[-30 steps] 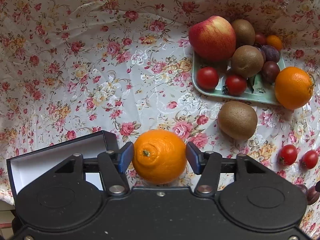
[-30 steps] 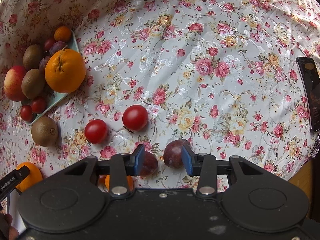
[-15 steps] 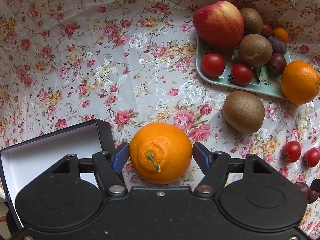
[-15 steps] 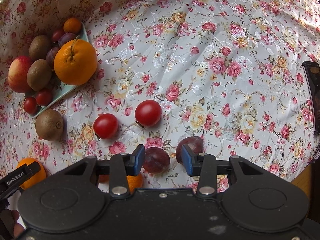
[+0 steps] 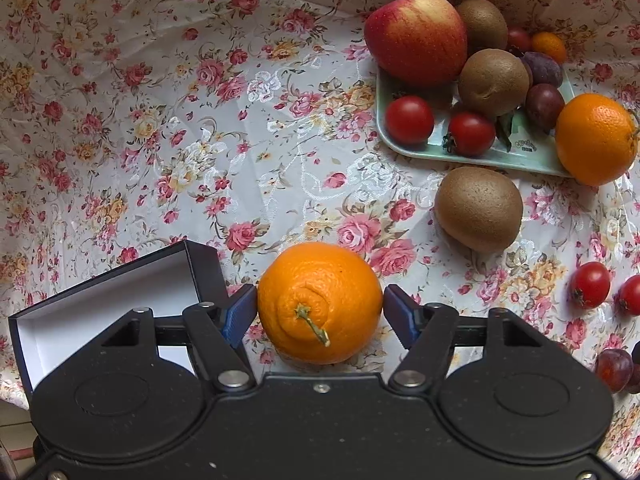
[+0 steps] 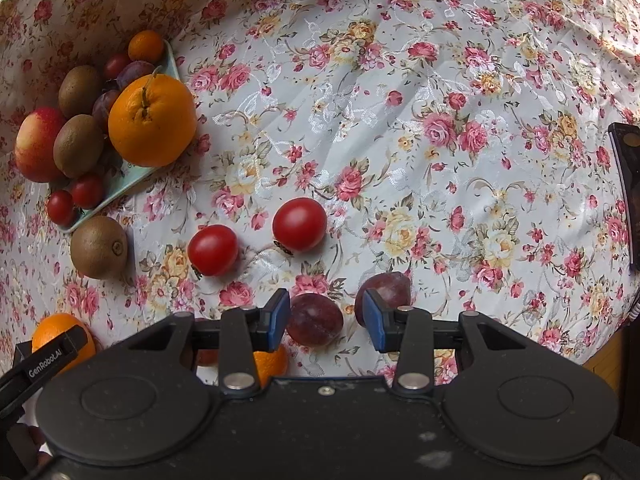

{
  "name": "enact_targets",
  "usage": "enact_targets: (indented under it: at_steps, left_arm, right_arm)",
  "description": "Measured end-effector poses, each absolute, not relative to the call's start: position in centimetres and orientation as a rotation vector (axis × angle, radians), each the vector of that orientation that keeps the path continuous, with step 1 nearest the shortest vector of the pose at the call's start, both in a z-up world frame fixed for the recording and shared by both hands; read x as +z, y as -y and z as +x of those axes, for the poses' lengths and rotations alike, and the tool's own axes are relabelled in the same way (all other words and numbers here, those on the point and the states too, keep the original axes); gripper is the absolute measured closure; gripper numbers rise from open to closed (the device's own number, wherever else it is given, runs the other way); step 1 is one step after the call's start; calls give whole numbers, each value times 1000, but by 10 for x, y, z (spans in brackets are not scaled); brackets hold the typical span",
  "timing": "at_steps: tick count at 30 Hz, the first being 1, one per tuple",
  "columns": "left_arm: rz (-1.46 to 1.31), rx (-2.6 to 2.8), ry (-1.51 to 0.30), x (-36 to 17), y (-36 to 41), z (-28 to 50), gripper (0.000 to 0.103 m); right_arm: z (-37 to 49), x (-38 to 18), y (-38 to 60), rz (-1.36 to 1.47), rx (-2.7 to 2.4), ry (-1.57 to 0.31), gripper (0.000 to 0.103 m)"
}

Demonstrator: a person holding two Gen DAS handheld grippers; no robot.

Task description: Organize fruits

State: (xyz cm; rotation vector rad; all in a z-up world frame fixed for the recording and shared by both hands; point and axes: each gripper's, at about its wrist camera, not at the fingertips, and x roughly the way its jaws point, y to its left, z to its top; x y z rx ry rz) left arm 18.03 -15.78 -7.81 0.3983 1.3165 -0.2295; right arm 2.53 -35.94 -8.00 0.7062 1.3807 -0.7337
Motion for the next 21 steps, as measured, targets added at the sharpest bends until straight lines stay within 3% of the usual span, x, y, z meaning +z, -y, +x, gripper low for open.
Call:
enact_targets:
  at_steps: [10,17,21]
  left_arm:
    - [410,-238,-1320,-77,160,180,33]
    - [327,-218,-1465,-99,150,189,36]
    - [277,-225,-1463,-97,146,190,38]
  right_arm:
    - [28,-84,357,692,-725,-1392,60]
    - [27,-86,364,695,-735,-1392,61]
    - [19,-89,375,701,-772,-1389,61]
